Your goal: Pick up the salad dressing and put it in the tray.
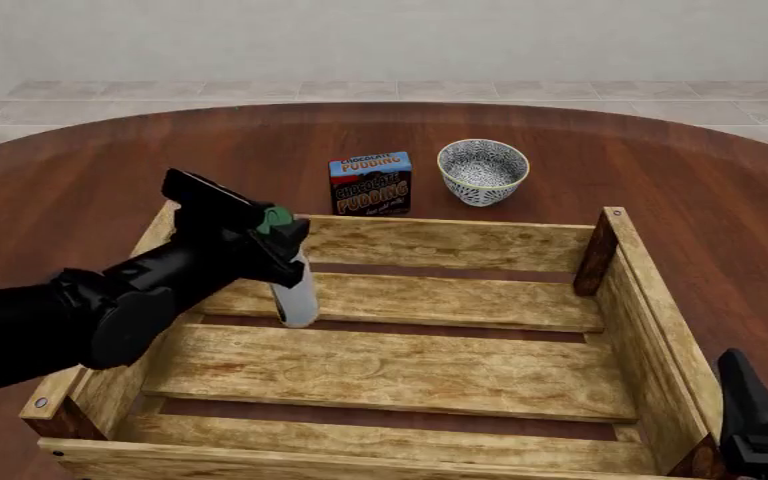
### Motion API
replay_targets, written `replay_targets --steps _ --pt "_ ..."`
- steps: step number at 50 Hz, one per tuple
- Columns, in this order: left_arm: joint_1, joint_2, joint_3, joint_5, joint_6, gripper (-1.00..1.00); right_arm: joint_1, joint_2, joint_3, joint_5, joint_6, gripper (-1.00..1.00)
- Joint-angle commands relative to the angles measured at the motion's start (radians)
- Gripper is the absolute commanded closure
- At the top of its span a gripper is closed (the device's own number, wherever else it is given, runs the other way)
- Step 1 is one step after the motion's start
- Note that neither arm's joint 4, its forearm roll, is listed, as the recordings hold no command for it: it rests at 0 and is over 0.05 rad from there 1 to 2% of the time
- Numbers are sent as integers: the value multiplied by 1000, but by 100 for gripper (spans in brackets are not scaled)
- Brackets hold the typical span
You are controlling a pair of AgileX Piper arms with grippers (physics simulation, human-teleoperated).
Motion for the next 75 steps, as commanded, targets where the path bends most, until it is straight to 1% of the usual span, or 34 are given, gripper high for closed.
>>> replay_targets --steps 1,14,18,27,55,68,75 --pt "6 24 19 -33 5 100 1 0 -2 2 -3 -100" --pt "6 72 33 -71 -6 100 1 0 -3 5 0 -100" --pt "6 87 39 -84 -5 100 1 0 13 -11 1 -100" --pt "12 120 49 -112 -7 100 0 0 1 2 4 -100" --pt "29 217 81 -197 24 100 -6 0 -2 4 11 -100" --pt "29 242 93 -220 23 100 -7 0 -1 3 13 -100" --pt "28 221 102 -220 25 100 -6 0 3 -1 11 -100"
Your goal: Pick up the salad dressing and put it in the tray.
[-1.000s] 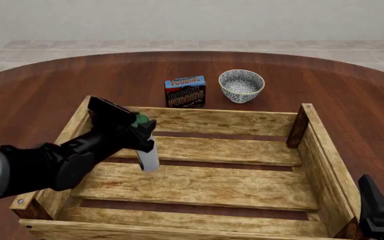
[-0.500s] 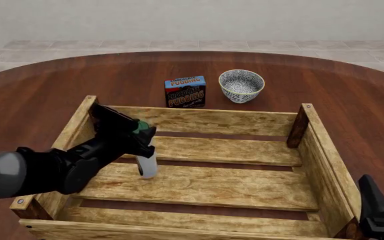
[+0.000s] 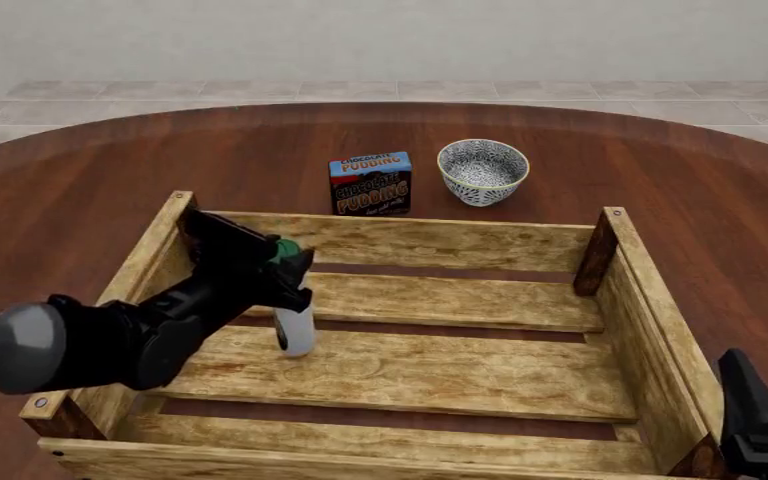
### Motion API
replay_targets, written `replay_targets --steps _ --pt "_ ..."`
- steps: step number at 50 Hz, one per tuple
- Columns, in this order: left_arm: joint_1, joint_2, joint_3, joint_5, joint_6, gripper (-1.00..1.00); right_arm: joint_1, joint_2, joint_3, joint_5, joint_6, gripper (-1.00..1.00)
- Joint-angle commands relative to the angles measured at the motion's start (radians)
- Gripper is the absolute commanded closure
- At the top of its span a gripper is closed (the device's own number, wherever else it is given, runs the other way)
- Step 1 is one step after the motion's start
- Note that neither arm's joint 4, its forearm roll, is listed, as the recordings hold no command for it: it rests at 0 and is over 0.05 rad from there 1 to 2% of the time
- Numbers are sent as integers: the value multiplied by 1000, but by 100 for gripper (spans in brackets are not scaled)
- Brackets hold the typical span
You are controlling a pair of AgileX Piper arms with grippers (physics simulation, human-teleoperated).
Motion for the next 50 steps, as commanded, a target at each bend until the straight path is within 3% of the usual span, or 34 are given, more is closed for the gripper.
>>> replay_targets --steps 1,9,10,50 --pt "10 22 43 0 25 100 0 0 3 -3 -1 -100" --pt "5 2 40 15 22 100 -1 0 0 -1 -1 -100" --pt "3 -2 39 18 21 -100 -1 0 3 -4 -1 -100" --pt "14 -83 36 52 45 -100 2 0 5 -6 -1 -100"
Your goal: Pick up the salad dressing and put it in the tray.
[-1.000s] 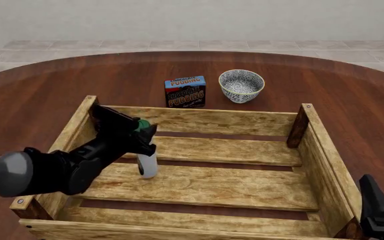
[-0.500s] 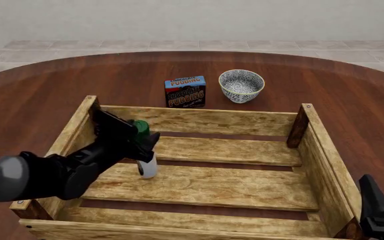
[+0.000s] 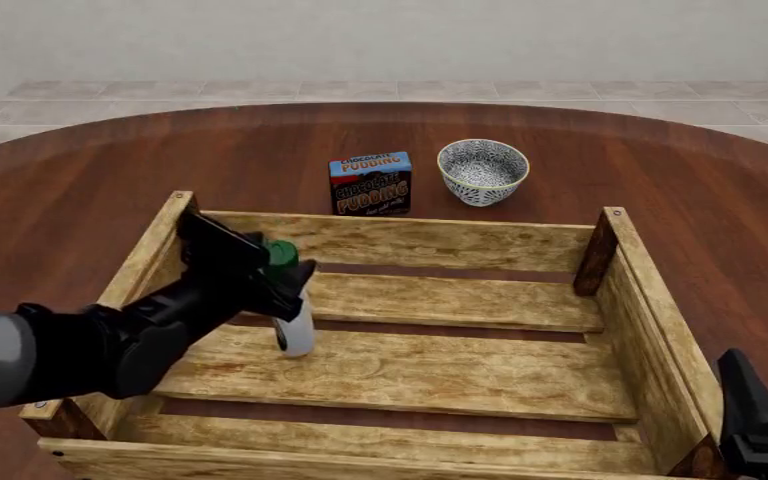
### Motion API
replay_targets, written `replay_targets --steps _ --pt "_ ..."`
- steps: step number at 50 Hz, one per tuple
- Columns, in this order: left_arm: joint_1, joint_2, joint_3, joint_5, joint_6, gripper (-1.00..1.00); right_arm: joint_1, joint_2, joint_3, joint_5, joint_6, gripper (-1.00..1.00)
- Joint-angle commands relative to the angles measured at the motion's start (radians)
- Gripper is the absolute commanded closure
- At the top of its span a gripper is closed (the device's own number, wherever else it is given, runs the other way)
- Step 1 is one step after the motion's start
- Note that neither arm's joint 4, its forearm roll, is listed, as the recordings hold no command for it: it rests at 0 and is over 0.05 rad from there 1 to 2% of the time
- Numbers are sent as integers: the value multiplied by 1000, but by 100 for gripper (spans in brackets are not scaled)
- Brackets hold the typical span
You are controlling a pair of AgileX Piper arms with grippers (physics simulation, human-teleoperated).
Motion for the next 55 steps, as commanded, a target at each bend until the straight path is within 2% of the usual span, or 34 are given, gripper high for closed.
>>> replay_targets --steps 1,39,55 --pt "4 -21 -1 12 7 -100 1 0 1 -2 -2 -100" --pt "-6 -240 -55 183 33 -100 7 0 1 4 -12 -100" --pt "10 -312 -56 210 52 -100 11 0 7 0 -16 -100"
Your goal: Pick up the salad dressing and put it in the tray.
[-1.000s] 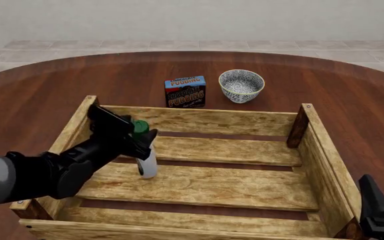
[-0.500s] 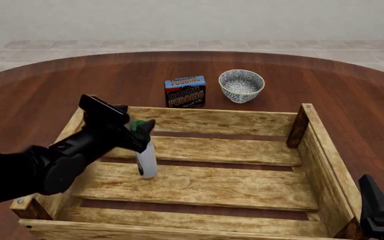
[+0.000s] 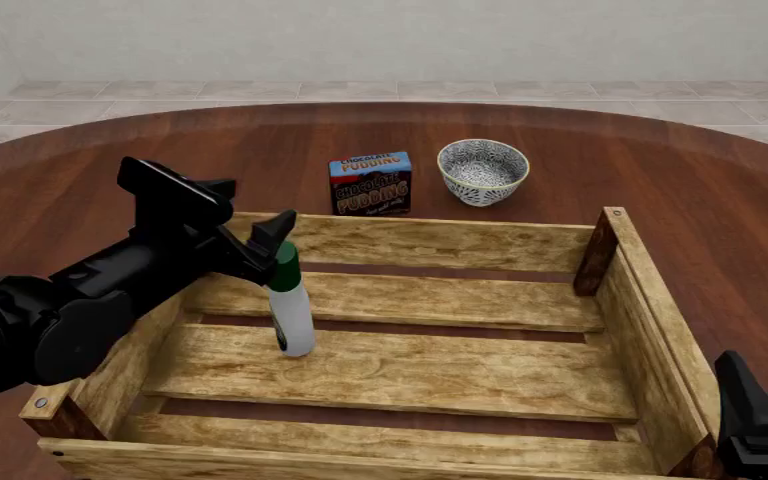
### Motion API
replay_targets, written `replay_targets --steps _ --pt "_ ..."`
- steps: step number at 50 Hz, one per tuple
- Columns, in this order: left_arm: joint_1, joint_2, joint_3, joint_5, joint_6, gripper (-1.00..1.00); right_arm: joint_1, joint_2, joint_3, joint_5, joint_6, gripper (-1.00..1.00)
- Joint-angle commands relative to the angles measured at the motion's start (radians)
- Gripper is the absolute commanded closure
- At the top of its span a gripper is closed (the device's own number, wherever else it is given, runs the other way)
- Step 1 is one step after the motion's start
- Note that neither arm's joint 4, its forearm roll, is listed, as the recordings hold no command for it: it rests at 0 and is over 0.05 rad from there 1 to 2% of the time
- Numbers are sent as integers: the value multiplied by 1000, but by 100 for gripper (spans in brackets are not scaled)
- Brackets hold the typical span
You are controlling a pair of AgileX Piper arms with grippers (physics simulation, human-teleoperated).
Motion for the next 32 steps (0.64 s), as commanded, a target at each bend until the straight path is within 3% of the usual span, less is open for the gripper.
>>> replay_targets --steps 1,19,32 --pt "8 -54 -2 23 11 -100 2 0 4 -2 -2 -100" --pt "27 -184 -27 101 5 -100 -1 0 2 -1 3 -100" --pt "48 -256 -57 158 -38 -100 -5 0 -5 4 5 -100"
